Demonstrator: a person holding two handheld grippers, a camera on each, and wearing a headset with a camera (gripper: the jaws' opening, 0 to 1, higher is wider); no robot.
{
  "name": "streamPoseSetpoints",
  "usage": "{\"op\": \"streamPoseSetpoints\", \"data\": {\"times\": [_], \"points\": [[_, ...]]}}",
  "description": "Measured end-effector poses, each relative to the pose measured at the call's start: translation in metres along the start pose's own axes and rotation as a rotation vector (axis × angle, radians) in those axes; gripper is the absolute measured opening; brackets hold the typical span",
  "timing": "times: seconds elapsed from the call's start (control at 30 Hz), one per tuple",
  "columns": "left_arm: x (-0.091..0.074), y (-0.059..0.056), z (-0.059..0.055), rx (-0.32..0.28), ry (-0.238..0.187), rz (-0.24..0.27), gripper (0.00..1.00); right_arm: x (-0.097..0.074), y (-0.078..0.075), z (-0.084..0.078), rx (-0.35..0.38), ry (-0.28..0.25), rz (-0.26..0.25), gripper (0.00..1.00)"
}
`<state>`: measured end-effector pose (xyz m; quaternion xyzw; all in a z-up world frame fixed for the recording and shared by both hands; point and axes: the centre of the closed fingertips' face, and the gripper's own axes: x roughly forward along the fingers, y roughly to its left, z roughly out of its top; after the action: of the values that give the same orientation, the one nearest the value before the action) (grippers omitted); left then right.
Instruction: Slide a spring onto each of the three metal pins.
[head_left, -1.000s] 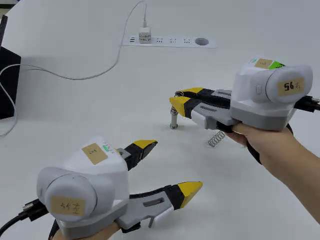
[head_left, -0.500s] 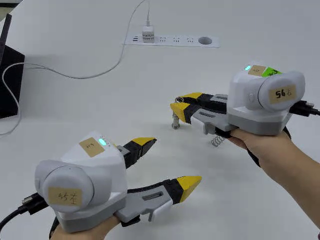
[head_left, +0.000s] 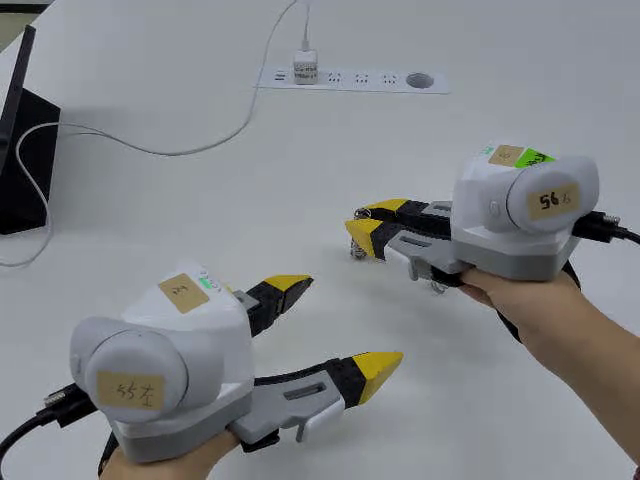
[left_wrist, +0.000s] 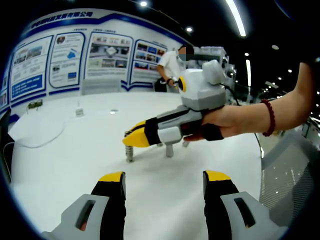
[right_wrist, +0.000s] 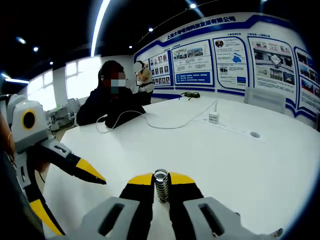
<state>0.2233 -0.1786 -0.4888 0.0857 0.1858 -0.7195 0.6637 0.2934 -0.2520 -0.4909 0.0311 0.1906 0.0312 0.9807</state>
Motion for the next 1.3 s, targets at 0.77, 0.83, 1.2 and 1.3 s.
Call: {"op": "streamPoseSetpoints", "data": {"times": [0.77, 0.83, 1.2, 1.3], "points": [[-0.002, -0.003, 0.002, 0.016, 0.000, -0.002, 0.63, 0.002, 0.002, -0.013, -0.020, 0.049, 0.001, 0.14], [-0.002, -0.003, 0.003, 0.019, 0.001, -0.003, 0.63, 0.001, 0.003, -0.011, -0.023, 0.045, -0.002, 0.17], [-0.002, -0.005, 0.008, 0.049, 0.003, 0.001, 0.64, -0.018, 0.003, 0.017, 0.015, -0.012, -0.012, 0.28], [-0.002, -0.007, 0.009, 0.057, 0.006, -0.002, 0.64, -0.025, 0.002, 0.021, 0.015, -0.014, -0.023, 0.31]]}}
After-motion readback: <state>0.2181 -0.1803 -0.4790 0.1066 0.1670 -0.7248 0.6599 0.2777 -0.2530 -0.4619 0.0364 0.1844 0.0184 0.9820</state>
